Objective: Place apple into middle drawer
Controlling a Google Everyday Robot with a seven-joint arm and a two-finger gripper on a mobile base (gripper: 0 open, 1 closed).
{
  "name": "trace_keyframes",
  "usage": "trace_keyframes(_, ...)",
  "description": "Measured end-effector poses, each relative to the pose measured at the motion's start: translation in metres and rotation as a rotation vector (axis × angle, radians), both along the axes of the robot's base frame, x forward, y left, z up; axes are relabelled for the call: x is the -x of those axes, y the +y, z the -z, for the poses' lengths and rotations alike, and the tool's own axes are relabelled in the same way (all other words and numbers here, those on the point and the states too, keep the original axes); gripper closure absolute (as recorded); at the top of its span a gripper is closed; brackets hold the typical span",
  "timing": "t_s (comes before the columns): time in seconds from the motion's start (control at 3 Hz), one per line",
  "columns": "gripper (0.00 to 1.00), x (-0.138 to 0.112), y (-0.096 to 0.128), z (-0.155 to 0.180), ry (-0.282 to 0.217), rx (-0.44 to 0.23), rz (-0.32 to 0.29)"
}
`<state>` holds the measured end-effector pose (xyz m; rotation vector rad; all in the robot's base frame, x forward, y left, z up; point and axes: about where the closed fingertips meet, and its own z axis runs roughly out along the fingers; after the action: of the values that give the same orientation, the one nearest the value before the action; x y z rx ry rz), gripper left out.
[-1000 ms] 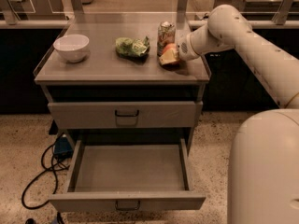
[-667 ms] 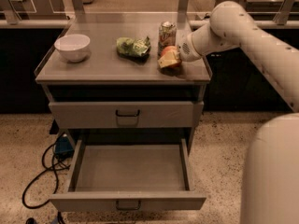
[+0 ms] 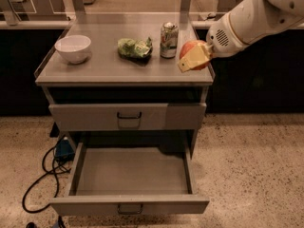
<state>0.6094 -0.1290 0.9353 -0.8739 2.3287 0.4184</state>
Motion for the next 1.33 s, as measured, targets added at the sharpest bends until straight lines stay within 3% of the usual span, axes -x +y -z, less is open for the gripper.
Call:
trace_keyframes(0.33, 1.00, 0.000, 0.000, 0.000, 0.000, 0.000, 0.000)
trace_keyframes(0.67, 1.00, 0.003, 0.006, 0.024, 0.018, -0.004, 0.005)
trace_keyframes(1.0, 1.00, 0.026, 0.013, 0.061, 0.018, -0.038, 0.008)
trace_keyframes(1.33, 1.00, 0.079, 0.001, 0.119, 0.086, -0.039, 0.013)
